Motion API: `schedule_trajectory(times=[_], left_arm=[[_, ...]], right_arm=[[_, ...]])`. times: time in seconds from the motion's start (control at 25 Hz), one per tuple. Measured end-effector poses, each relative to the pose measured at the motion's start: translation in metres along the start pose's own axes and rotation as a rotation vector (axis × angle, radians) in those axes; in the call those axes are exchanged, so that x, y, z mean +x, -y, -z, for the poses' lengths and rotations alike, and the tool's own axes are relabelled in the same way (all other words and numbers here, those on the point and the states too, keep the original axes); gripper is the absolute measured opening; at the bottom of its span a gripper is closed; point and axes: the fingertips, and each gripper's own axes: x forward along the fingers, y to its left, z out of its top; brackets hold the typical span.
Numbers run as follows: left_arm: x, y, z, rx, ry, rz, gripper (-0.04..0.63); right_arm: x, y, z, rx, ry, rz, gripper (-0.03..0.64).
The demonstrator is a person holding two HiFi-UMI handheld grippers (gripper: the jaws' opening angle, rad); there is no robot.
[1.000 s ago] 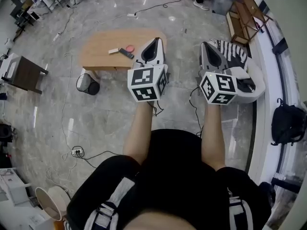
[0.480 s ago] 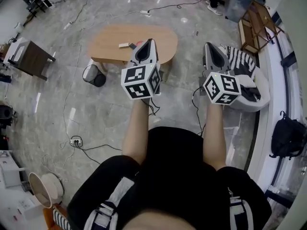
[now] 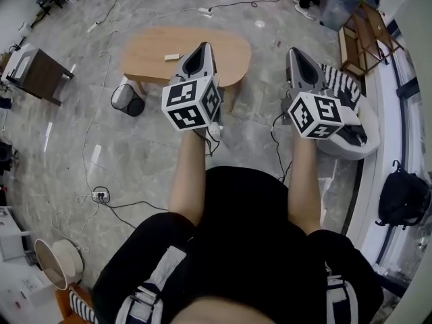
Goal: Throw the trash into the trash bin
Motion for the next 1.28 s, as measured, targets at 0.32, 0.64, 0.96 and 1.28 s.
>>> schedule_trajectory(times=[0.32,0.64,0.96,1.28], left_arm=[[0.075,-0.053,0.016,-0.007,-0.022,-0.014,0.008],[0.207,-0.131,0.015,0.02,-0.097,0.004,0.008],[0.332,-0.246,0.022,0.011,-0.16,-0.014,0.008],[0.374,-0.348,0.075,-0.118,-0.238,-0.165,0.008]], right_arm=[[0.082,0.019,0.029,0.019,-0.005,0.011,0.012],[0.226,0.037,0.07,0.104,-0.036,0.049,0.012],[0.389,0.027,0.137,0.184,-0.108,0.026,0.012],[0.481,0.007,0.186,0.129,-0.255,-0.07,0.012]])
